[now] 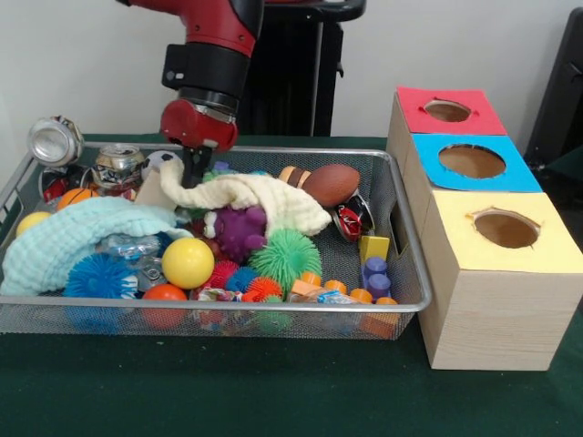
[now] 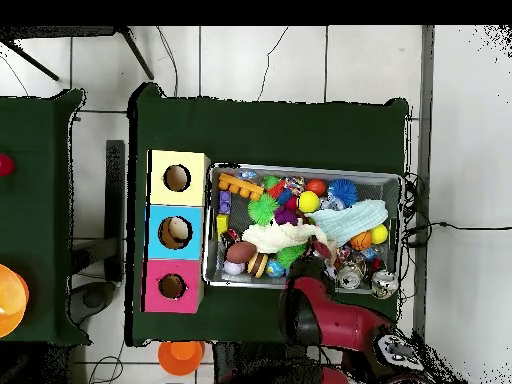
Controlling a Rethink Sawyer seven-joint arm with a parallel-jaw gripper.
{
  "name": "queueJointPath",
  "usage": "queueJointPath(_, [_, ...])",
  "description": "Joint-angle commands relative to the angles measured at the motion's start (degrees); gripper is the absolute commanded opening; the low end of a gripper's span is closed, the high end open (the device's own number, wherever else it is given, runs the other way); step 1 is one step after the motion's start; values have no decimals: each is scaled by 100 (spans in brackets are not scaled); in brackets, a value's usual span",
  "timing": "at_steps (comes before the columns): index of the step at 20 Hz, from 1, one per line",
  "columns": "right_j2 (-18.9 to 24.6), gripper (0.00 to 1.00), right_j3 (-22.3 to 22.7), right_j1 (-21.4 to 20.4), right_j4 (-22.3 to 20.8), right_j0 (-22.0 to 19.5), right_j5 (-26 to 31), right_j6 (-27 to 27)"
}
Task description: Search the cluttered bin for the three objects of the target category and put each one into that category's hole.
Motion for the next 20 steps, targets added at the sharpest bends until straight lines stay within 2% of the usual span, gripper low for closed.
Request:
queueJointPath(1, [453,0,-946,-374,-543,-499,64,1311])
queueJointPath(7, [570,0,-1109,-591,-1098,-740,317,1194])
queueJointPath(20, [393,0,-1223,-632,-1264,-650,420,1124])
